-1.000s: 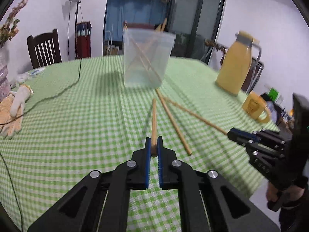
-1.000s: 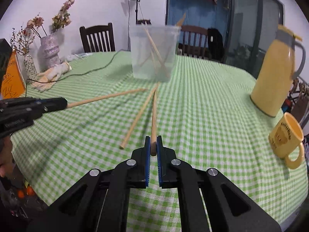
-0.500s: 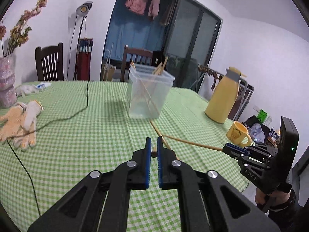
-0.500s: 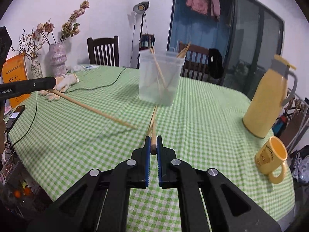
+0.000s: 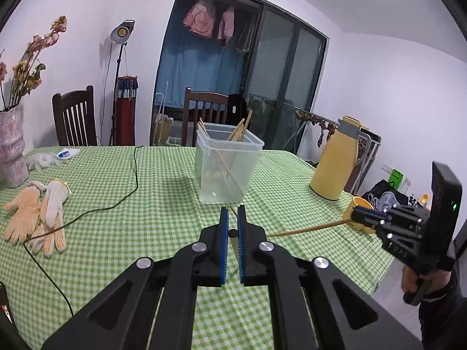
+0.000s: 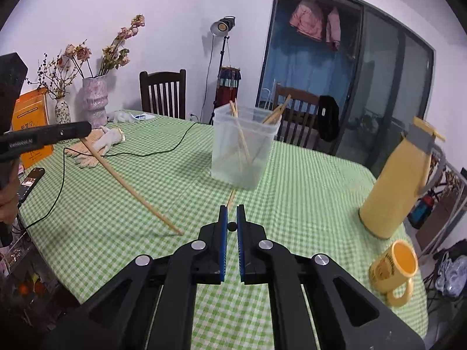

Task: Organize utensils
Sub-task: 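Lift both held chopsticks over the clear container and lower them in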

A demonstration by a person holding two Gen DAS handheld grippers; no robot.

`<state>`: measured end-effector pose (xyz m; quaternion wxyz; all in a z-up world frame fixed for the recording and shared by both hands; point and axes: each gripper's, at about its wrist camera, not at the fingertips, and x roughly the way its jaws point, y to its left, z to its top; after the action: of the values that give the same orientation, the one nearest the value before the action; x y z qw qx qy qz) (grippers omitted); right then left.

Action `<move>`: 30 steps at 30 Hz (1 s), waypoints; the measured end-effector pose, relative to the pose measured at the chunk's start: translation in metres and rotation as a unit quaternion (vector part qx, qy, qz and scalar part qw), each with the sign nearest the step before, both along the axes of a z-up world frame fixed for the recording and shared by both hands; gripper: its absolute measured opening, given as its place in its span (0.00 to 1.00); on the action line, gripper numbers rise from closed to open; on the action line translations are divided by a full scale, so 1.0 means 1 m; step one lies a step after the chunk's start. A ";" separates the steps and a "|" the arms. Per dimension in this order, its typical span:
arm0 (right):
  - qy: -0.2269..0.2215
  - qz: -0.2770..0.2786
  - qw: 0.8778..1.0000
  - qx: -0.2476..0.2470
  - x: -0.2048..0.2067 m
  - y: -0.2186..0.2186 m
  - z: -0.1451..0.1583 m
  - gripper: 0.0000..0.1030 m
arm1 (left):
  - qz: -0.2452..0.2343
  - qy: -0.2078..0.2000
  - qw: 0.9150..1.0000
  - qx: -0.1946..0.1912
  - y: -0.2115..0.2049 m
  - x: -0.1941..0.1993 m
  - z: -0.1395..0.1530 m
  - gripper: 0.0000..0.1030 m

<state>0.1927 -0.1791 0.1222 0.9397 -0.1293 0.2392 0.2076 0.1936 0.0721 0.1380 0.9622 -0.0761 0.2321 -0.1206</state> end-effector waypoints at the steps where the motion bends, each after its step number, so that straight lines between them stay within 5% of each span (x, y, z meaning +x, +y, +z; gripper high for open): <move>1: -0.001 0.003 1.000 0.001 0.004 0.001 0.005 0.06 | 0.000 0.000 1.000 0.000 0.001 0.003 0.002 0.03; 19: 0.031 0.025 0.999 0.023 0.072 0.008 0.039 0.06 | 0.014 0.001 1.000 -0.008 0.021 0.055 0.019 0.03; 30: -0.011 0.035 0.999 0.006 0.103 0.019 0.079 0.06 | -0.010 -0.056 0.998 0.011 0.009 0.086 0.069 0.00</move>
<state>0.2954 -0.1601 0.2014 0.9351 -0.1338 0.2231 0.2405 0.2795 0.0811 0.2068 0.9732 -0.0562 0.1802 -0.1312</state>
